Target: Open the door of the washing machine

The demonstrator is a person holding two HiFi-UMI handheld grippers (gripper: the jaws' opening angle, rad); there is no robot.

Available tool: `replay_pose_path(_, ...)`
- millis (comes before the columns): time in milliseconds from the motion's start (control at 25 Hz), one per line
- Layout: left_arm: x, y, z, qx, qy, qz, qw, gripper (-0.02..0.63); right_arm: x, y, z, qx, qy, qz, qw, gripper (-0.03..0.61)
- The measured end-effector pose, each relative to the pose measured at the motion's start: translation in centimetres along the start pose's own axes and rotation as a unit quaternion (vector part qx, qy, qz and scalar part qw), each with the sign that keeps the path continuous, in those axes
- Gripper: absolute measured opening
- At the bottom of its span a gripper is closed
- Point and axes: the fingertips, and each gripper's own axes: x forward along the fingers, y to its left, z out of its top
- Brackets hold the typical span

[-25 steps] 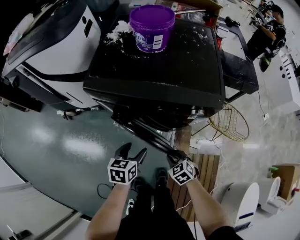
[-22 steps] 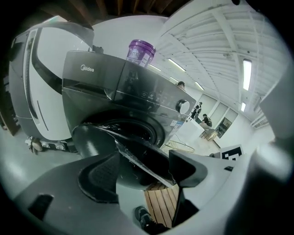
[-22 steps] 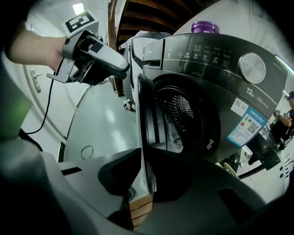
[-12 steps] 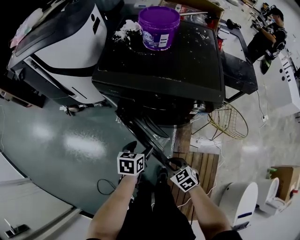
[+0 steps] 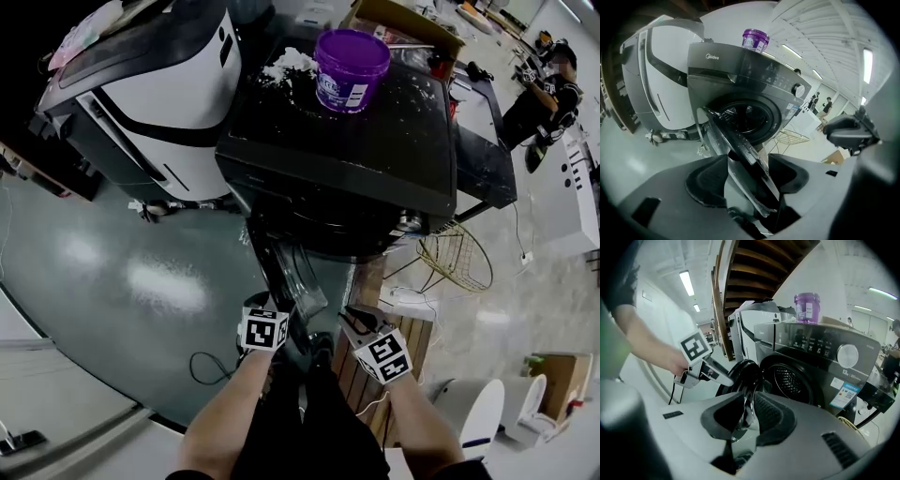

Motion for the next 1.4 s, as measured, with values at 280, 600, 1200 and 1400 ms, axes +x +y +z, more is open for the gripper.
replay_pose_path(280,-2.4,3.9,-2.6,-0.03,-0.001,0.017,0.9994,0.204,-0.5,1.7,3.7,-0.004,-0.016,0.015,1.0,0.086)
replay_pose_path(600,-5.8,9.1,-4.1,-0.04,-0.003,0.045,0.9982,0.14,0.0,3.6,7.8,-0.012,-0.03,0.029,0.999,0.084)
replay_pose_path(1200,-9.5,19.4,-4.3,-0.017,-0.021,0.053,0.9983,0.125,5.1,8.4,14.0,-0.026,-0.025,0.06,0.998,0.081)
replay_pose_path(1400,-10.3,22.7,-3.6,-0.008,-0.021,0.07,0.9973,0.132,7.7,9.4,15.8,-0.033,-0.02,0.087,0.995,0.078)
